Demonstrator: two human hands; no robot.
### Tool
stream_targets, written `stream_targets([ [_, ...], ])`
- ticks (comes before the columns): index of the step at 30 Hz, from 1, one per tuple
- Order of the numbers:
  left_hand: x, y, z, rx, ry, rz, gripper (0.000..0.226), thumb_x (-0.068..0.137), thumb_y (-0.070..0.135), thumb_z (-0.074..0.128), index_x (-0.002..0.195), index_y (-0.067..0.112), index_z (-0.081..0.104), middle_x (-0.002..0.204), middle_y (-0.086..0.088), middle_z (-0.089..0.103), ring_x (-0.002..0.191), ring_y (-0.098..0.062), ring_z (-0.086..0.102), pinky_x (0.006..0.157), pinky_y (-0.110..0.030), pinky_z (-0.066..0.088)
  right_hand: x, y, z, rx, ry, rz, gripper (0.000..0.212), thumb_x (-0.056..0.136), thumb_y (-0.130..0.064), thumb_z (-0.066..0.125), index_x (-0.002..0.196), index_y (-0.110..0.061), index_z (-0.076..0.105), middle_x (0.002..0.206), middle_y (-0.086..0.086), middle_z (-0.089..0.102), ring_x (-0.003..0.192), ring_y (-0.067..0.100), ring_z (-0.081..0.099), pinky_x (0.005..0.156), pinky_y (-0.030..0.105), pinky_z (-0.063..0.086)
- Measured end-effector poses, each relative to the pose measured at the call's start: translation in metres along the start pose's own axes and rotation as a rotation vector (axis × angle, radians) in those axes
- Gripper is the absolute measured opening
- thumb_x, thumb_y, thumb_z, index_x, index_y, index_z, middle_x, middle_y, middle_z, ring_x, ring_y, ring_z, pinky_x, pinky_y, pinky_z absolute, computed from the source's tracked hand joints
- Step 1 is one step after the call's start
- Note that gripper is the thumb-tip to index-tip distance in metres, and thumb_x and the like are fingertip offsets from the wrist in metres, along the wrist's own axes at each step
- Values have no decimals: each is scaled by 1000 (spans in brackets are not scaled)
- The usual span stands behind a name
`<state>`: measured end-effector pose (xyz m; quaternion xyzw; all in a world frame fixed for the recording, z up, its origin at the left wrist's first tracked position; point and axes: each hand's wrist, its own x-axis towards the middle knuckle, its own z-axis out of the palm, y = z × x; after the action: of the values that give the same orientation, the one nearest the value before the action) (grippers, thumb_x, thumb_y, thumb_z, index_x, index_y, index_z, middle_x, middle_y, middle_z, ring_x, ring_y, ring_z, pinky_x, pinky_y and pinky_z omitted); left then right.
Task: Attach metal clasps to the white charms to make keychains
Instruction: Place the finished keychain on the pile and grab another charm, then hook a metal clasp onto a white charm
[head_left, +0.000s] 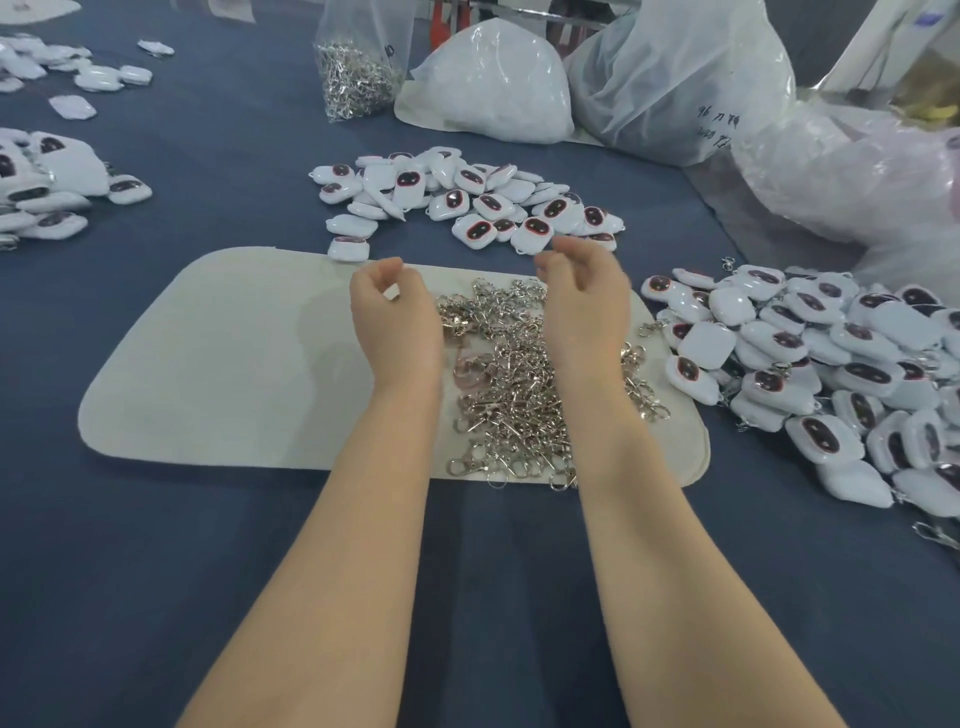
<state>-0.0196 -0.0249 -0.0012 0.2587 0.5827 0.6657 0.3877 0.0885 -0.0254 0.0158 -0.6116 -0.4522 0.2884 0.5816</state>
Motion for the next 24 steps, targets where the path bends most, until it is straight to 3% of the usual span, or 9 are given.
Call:
stream_targets([
  [3,6,3,-7,-157,182,-63,17,91,15,42,105,16,52,124,-13,58,93,-22,58,89,-38,48,-1,0,29,-367,-247,-190,31,95,-15,48,125,-15,58,126,0,58,117,12,51,92,15,32],
  [5,8,7,-12,-230,267,-86,21,91,15,40,108,14,53,125,-13,57,97,-26,59,92,-44,49,2,-2,57,-491,-401,-241,37,95,-13,47,131,-16,54,135,5,52,123,21,48,102,26,33],
  [7,11,10,-18,-279,319,-62,21,92,12,40,108,12,53,124,-12,57,84,-11,58,74,-24,53,5,-4,86,-526,-513,-234,40,94,-13,46,134,-19,51,135,8,53,121,29,50,102,38,39],
  [9,16,11,-24,-301,367,-57,21,93,9,39,108,9,53,122,-12,58,78,-5,55,59,-12,46,7,-3,113,-588,-581,-250,42,95,-16,45,135,-24,50,133,8,55,123,30,48,103,39,38],
  [13,24,13,-32,-351,389,-112,26,93,7,39,114,4,54,115,-13,59,85,-15,56,75,-26,49,8,1,152,-827,-690,-253,45,95,-30,41,138,-43,42,140,10,43,135,29,33,115,53,14],
  [15,25,14,-32,-335,379,-121,24,93,8,40,112,5,54,119,-15,59,87,-19,57,76,-28,49,9,3,159,-865,-690,-248,39,95,-31,41,131,-44,49,141,9,41,136,29,29,115,55,10],
  [18,26,13,-31,-315,371,-119,21,93,9,39,109,9,53,120,-15,59,96,-26,60,78,-29,49,12,5,159,-786,-546,-257,30,95,-29,45,116,-39,63,131,7,48,125,29,41,110,45,25],
  [21,24,13,-30,-293,346,-123,20,92,10,39,108,12,52,121,-13,58,107,-30,59,84,-32,50,15,5,156,-806,-495,-264,27,92,-22,49,109,-38,64,126,5,47,121,28,41,102,41,28],
  [24,21,12,-28,-259,308,-107,19,92,10,40,107,14,50,120,-12,59,105,-31,60,84,-37,50,14,1,152,-791,-482,-254,31,90,-15,48,105,-35,65,124,3,50,121,25,42,101,40,28],
])
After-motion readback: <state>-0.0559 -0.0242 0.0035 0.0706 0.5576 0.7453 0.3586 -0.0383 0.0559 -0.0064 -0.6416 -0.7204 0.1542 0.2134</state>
